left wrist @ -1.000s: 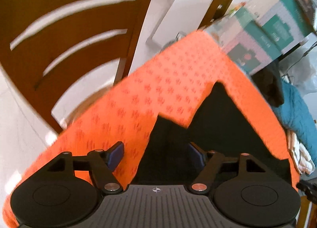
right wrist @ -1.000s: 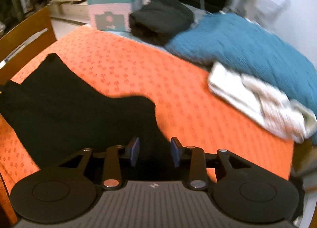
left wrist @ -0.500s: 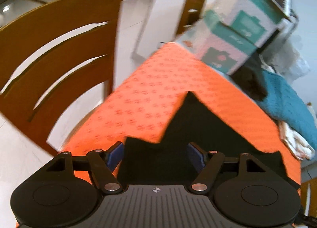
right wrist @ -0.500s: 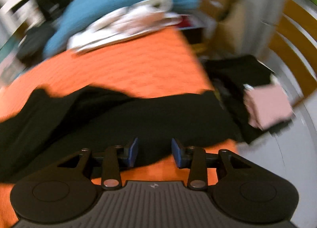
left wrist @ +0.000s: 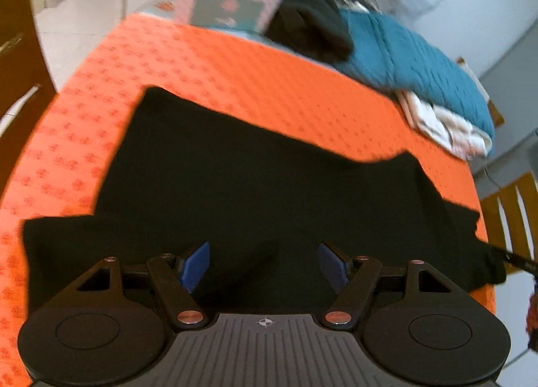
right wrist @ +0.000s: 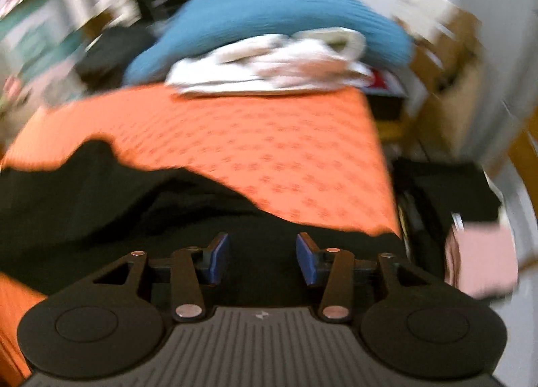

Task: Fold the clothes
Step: 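Grasp the garment's edge with the right gripper and fold it inward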

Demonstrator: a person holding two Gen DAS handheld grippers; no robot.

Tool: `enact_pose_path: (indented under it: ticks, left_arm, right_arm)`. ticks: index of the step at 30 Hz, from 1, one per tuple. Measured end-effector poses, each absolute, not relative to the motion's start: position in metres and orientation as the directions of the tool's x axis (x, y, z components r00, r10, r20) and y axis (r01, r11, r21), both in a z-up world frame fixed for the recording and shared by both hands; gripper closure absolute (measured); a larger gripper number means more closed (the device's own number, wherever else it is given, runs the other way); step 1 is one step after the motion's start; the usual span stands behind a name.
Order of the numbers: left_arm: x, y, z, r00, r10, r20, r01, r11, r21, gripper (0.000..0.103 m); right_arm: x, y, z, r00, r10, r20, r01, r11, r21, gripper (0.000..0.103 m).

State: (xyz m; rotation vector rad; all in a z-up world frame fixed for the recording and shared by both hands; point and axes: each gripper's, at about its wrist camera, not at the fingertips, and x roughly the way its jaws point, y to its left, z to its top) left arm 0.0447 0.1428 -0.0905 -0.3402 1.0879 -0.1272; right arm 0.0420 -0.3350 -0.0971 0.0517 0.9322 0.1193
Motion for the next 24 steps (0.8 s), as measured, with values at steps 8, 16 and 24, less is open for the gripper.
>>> enact_pose_path:
  ticks: [8, 16, 24]
  left_arm:
    - [0.042, 0.118, -0.106, 0.421, -0.282, -0.862, -0.028, 0.946, -0.323, 0.029]
    - [0.041, 0.114, -0.113, 0.416, -0.265, -0.87, -0.051, 0.948, -0.313, 0.029]
    - [0.04, 0.114, -0.114, 0.418, -0.256, -0.872, -0.068, 0.948, -0.311, 0.029]
  right_arm:
    - [0.062, -0.277, -0.103, 0.613, 0.191, -0.767, -0.481, 0.86, -0.171, 0.036]
    - [0.055, -0.24, -0.108, 0.625, 0.237, -0.744, -0.707, 0.576, -0.41, 0.034]
    - [0.06, -0.23, -0.114, 0.612, 0.222, -0.759, -0.773, 0.371, -0.515, 0.056]
